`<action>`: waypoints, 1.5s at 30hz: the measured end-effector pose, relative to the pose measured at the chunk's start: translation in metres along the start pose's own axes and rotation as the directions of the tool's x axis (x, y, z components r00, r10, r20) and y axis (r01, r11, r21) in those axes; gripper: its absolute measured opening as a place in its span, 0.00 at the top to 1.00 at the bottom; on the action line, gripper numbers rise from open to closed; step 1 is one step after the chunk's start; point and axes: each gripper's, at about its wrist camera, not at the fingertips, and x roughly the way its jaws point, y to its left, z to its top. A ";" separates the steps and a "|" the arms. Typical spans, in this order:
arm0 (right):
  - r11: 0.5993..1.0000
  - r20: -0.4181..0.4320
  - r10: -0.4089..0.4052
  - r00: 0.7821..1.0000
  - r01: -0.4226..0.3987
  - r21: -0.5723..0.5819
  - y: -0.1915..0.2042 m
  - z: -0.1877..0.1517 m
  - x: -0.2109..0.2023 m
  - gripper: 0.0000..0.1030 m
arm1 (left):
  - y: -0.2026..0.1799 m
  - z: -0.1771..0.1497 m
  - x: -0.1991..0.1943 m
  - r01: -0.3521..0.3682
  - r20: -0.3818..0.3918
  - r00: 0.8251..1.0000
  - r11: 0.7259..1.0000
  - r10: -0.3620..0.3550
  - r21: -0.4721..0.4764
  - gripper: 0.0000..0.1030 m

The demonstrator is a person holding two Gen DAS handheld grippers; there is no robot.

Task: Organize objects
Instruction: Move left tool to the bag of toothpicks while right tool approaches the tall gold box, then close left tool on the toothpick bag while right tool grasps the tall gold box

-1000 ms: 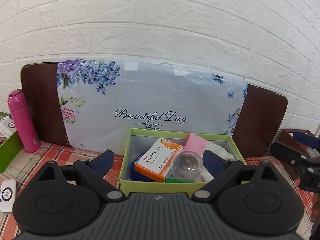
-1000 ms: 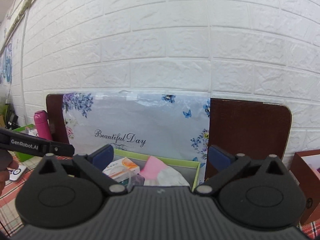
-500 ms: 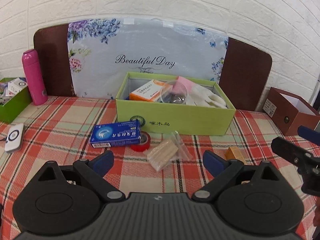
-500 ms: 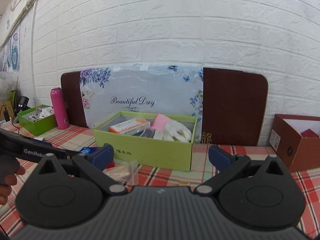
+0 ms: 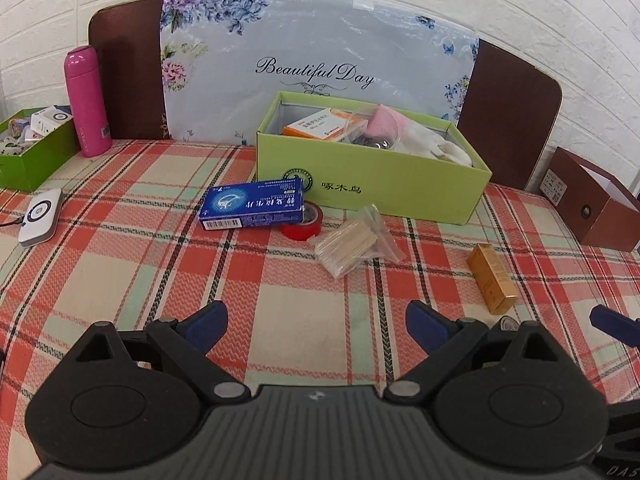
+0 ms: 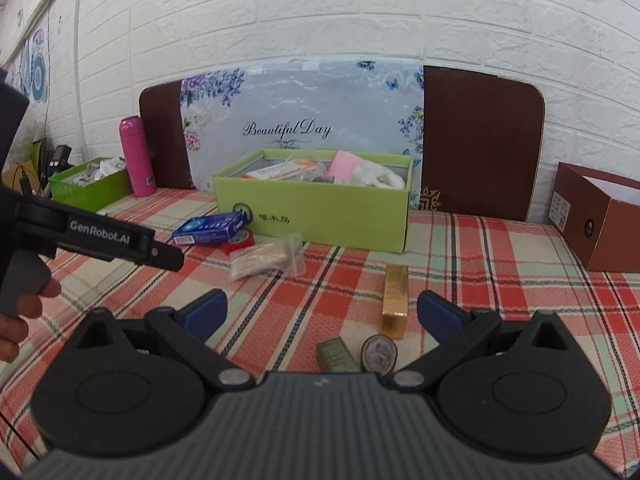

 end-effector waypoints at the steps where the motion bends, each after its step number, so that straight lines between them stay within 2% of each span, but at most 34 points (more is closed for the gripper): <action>1: 1.000 -0.014 0.008 1.000 -0.008 -0.008 0.003 -0.005 0.000 0.00 | 0.002 -0.002 0.002 0.001 -0.010 1.000 1.000 -0.001 -0.004 0.04; 5: 0.996 -0.082 0.070 0.994 -0.074 -0.040 0.015 -0.026 0.000 0.00 | 0.008 -0.009 0.009 0.003 -0.048 0.999 1.000 -0.003 -0.010 0.04; 9: 0.987 -0.169 0.142 0.975 -0.152 -0.052 0.027 -0.050 0.001 0.00 | 0.012 -0.013 0.019 0.030 -0.068 0.997 1.000 -0.030 -0.003 0.04; 10: 0.986 -0.187 0.144 0.972 -0.157 -0.055 0.030 -0.056 0.002 0.03 | 0.012 -0.014 0.022 0.044 -0.082 0.996 0.999 -0.044 0.003 0.04; 12: 0.986 -0.218 0.138 0.966 -0.156 -0.066 0.034 -0.064 0.002 0.14 | 0.010 -0.014 0.029 0.070 -0.097 0.993 0.997 -0.068 0.022 0.04; 15: 0.987 -0.242 0.127 0.962 -0.148 -0.070 0.037 -0.070 0.004 0.38 | 0.005 -0.009 0.037 0.095 -0.092 0.992 0.994 -0.089 0.059 0.04; 16: 0.988 -0.243 0.126 0.962 -0.144 -0.061 0.036 -0.071 0.004 0.53 | 0.003 -0.006 0.040 0.102 -0.085 0.992 0.992 -0.096 0.072 0.04; 19: 0.988 -0.239 0.137 0.961 -0.149 -0.032 0.031 -0.070 0.003 0.71 | -0.005 0.006 0.049 0.118 -0.060 0.992 0.986 -0.112 0.115 0.04; 25: 0.990 -0.230 0.132 0.964 -0.138 -0.009 0.028 -0.072 0.001 0.71 | -0.021 0.033 0.086 0.120 -0.013 0.993 0.977 -0.120 0.179 0.04; 29: 0.992 -0.224 0.123 0.967 -0.123 0.014 0.025 -0.073 0.000 0.71 | -0.028 0.043 0.115 0.104 -0.017 0.995 0.973 -0.103 0.204 0.06; 31: 0.993 -0.219 0.116 0.969 -0.111 0.034 0.022 -0.074 0.000 0.71 | -0.031 0.044 0.127 0.130 -0.052 0.991 0.967 -0.121 0.218 0.18; 32: 0.993 -0.217 0.113 0.970 -0.106 0.044 0.020 -0.074 0.000 0.71 | -0.031 0.043 0.131 0.156 -0.089 0.986 0.962 -0.140 0.224 0.43; 33: 0.993 -0.216 0.112 0.970 -0.103 0.053 0.018 -0.074 0.000 0.71 | -0.031 0.040 0.133 0.165 -0.110 0.984 0.960 -0.143 0.228 0.61; 34: 0.993 -0.216 0.113 0.970 -0.102 0.061 0.016 -0.074 0.001 0.71 | -0.031 0.037 0.131 0.151 -0.099 0.986 0.959 -0.131 0.240 0.66; 35: 0.993 -0.216 0.112 0.970 -0.100 0.065 0.016 -0.073 0.002 0.71 | -0.030 0.033 0.126 0.146 -0.090 0.988 0.957 -0.127 0.252 0.76; 38: 0.993 -0.217 0.114 0.970 -0.105 0.053 0.015 -0.073 0.004 0.71 | -0.018 0.025 0.109 0.202 -0.113 0.976 0.968 -0.186 0.152 0.85; 40: 0.993 -0.214 0.115 0.970 -0.106 0.056 0.015 -0.073 0.005 0.71 | -0.011 0.014 0.093 0.213 -0.129 0.971 0.972 -0.200 0.099 0.85; 43: 0.990 -0.204 0.126 0.971 -0.112 0.081 0.013 -0.074 0.007 0.68 | -0.007 -0.008 0.068 0.210 -0.121 0.972 0.974 -0.199 0.085 0.83; 44: 0.989 -0.204 0.138 0.969 -0.123 0.084 0.013 -0.074 0.007 0.63 | -0.005 -0.013 0.062 0.216 -0.124 0.971 0.973 -0.206 0.077 0.76; 45: 0.988 -0.203 0.149 0.968 -0.136 0.079 0.014 -0.073 0.007 0.60 | -0.005 -0.016 0.060 0.232 -0.125 0.967 0.970 -0.222 0.071 0.60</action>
